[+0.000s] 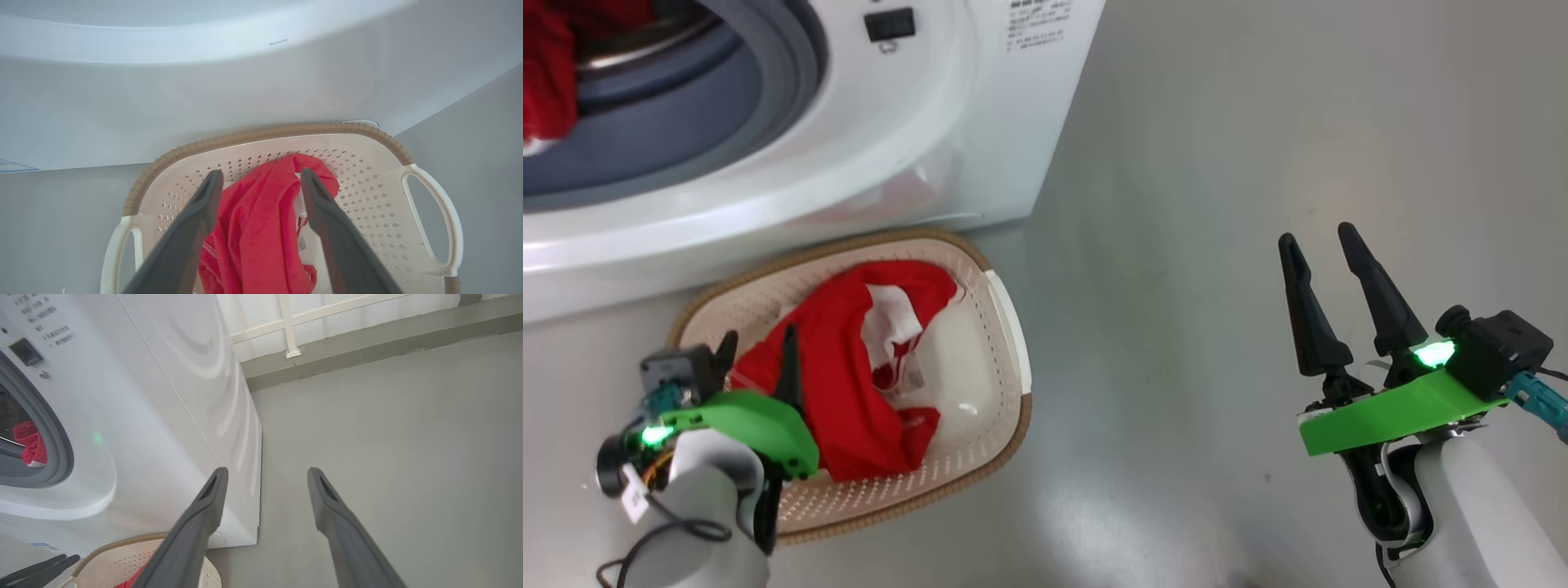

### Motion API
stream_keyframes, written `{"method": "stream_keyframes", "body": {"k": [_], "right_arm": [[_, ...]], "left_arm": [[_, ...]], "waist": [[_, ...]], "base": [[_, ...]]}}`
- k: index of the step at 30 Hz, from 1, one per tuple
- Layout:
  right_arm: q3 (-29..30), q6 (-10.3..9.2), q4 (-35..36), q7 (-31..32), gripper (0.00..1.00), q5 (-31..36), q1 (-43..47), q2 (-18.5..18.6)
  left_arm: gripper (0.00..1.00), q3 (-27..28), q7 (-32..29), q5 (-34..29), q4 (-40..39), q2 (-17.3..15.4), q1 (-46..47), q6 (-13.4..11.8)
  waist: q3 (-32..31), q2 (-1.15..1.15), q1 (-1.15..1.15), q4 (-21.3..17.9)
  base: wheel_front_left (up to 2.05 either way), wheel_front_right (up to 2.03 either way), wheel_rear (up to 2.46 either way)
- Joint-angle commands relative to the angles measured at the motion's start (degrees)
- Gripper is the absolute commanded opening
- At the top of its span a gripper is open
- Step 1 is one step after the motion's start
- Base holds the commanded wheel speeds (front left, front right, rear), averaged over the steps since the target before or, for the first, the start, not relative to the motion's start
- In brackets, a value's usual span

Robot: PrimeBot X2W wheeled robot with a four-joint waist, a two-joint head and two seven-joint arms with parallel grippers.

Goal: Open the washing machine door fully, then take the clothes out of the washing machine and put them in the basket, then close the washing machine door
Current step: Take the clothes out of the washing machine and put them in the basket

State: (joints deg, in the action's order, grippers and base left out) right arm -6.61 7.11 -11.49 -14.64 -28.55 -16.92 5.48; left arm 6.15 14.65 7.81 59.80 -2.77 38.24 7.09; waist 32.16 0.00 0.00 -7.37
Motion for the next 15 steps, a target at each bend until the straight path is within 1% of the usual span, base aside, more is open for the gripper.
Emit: {"method": "stream_keyframes", "body": {"k": [1, 15], "right_arm": [[-1.53, 0.37, 0.78, -0.36, 1.0, 0.32, 1.01, 0.75], [-2.19, 0.37, -0.69, -0.36, 1.0, -0.05, 4.18, 2.26]], "left_arm": [[1.0, 1.67, 0.35, 0.36, -2.45, -1.51, -3.66, 0.13], [1.0, 2.35, 0.35, 1.87, -15.09, -0.54, -10.93, 0.37]], "waist": [[-2.85, 0.0, 0.0, 0.4], [-11.82, 0.0, 0.0, 2.01]], "base": [[0.0, 0.0, 0.0], [0.0, 0.0, 0.0]]}}
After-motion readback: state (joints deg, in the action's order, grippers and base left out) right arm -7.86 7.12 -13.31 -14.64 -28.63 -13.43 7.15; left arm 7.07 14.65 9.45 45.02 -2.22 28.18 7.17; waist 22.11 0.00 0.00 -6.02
